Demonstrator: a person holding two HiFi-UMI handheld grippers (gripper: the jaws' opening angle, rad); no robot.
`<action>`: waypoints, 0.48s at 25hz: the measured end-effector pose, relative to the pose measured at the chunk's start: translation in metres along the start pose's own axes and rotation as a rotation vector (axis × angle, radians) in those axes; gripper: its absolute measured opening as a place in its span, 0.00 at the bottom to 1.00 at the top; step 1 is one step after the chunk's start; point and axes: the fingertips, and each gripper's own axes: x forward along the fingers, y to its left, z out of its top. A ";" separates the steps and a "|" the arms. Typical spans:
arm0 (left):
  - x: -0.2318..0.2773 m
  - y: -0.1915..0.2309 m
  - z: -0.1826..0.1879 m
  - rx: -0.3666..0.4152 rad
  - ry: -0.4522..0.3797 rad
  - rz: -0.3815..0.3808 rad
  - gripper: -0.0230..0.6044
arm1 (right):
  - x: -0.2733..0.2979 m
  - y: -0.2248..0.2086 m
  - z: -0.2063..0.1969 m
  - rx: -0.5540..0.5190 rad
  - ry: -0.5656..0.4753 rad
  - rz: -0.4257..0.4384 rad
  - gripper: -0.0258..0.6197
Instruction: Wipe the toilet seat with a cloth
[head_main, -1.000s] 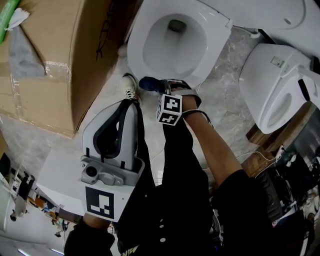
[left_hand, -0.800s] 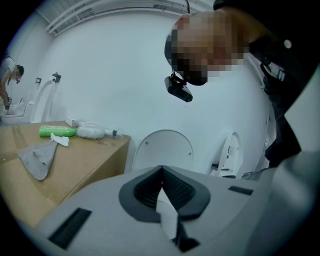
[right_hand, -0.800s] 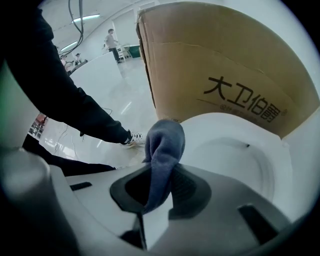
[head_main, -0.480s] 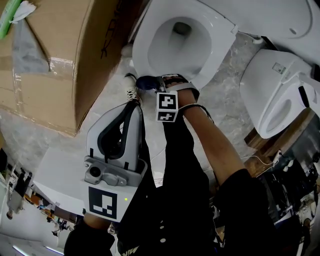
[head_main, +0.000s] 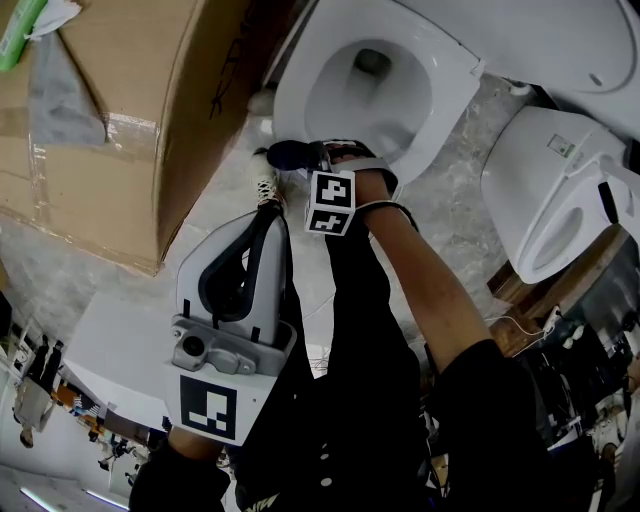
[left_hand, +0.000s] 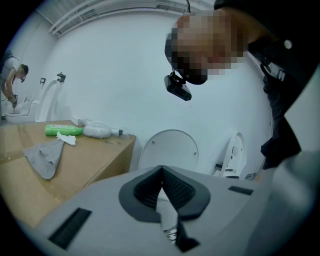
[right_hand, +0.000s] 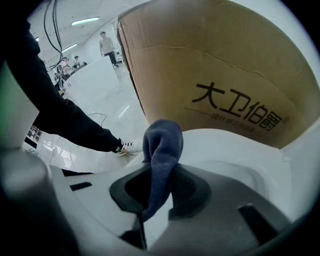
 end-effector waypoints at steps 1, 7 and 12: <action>0.000 0.001 0.000 0.000 0.001 0.002 0.05 | 0.000 -0.003 0.001 0.005 -0.002 -0.001 0.15; 0.000 0.008 0.000 -0.002 0.000 0.013 0.05 | 0.003 -0.021 0.009 0.032 -0.010 -0.014 0.15; 0.000 0.013 -0.001 -0.009 0.002 0.017 0.05 | 0.004 -0.041 0.015 0.079 -0.022 -0.024 0.15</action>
